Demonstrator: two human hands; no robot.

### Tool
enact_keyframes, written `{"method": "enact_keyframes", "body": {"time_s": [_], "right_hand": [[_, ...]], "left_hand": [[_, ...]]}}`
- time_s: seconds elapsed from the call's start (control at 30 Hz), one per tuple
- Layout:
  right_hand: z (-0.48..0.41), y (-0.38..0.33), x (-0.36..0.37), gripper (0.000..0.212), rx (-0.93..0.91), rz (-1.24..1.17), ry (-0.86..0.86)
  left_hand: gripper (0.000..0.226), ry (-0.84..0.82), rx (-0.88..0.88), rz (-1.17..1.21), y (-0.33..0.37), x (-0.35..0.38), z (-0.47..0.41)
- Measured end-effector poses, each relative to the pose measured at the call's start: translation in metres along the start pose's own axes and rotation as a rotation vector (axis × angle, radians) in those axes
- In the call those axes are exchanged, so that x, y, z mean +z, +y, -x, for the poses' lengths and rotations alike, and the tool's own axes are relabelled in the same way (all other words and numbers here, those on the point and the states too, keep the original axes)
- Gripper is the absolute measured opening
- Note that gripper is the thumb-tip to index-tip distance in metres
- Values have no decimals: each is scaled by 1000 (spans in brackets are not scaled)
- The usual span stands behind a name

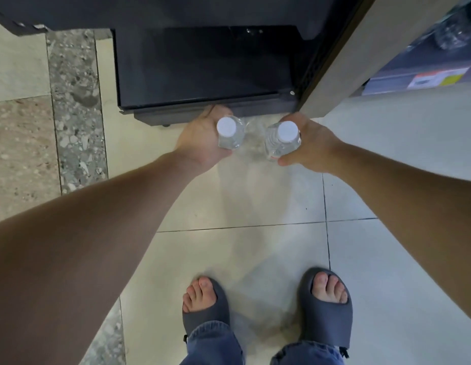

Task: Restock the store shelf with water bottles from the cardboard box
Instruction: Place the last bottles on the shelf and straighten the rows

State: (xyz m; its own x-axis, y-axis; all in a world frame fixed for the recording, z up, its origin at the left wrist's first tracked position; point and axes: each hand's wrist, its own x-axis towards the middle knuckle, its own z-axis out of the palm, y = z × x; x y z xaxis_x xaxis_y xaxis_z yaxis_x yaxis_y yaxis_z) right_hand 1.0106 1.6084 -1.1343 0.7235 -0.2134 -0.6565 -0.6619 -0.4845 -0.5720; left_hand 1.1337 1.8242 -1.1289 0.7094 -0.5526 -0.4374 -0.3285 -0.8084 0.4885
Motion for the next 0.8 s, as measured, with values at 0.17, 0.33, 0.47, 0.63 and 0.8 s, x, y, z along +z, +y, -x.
{"method": "enact_keyframes", "body": {"time_s": [0.17,0.33,0.47,0.63,0.8], "right_hand": [[11,-6,11,70,43,-160,94],[48,-15,7,75,26,-213,116],[98,-36,-13,80,-7,-250,113],[173,-77,-58,77,-46,-295,116],[262,-138,-111,76,-72,-300,191]], "left_hand": [[62,-13,-88,58,14,0,13],[64,-38,-59,53,33,-24,44],[65,-70,-33,-4,60,-63,77],[65,-77,51,74,100,-126,126],[58,-119,158,67,155,-199,181]]}}
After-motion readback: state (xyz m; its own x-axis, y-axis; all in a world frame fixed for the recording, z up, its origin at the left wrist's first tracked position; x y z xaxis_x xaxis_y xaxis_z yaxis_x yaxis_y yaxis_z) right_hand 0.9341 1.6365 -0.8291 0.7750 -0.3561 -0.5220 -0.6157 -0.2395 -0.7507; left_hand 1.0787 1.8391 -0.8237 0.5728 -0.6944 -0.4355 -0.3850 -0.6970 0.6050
